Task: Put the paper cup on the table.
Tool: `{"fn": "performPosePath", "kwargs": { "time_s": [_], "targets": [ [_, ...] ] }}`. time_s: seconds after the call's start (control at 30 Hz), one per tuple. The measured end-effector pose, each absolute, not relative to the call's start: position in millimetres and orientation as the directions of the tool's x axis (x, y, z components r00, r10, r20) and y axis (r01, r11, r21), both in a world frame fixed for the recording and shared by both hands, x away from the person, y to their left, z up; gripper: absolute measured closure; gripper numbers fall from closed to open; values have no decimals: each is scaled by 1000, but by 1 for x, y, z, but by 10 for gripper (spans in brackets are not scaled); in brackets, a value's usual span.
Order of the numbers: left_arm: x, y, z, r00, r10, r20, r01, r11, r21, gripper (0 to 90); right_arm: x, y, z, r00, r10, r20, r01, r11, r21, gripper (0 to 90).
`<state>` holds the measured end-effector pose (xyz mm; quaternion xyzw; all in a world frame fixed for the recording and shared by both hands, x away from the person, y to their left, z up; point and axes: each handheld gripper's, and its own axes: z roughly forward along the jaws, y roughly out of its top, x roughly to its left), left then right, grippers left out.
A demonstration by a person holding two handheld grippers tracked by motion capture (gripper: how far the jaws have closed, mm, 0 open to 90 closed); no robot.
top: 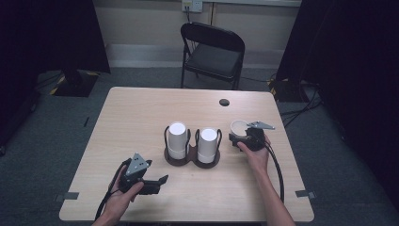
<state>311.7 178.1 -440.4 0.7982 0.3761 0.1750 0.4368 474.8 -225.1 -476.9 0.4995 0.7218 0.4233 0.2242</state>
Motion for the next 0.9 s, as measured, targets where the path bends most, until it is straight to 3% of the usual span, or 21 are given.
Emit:
{"fn": "performPosePath", "kwargs": {
  "time_s": [0.23,0.9],
  "targets": [
    [311,177,-441,655,753,-54,450,-332,829,178,470,-228,-475,-378,921,98,568,147,810,137],
    [313,180,-442,634,771,-58,464,-320,826,161,440,-243,-445,-416,903,105,526,145,838,141]
  ]
}}
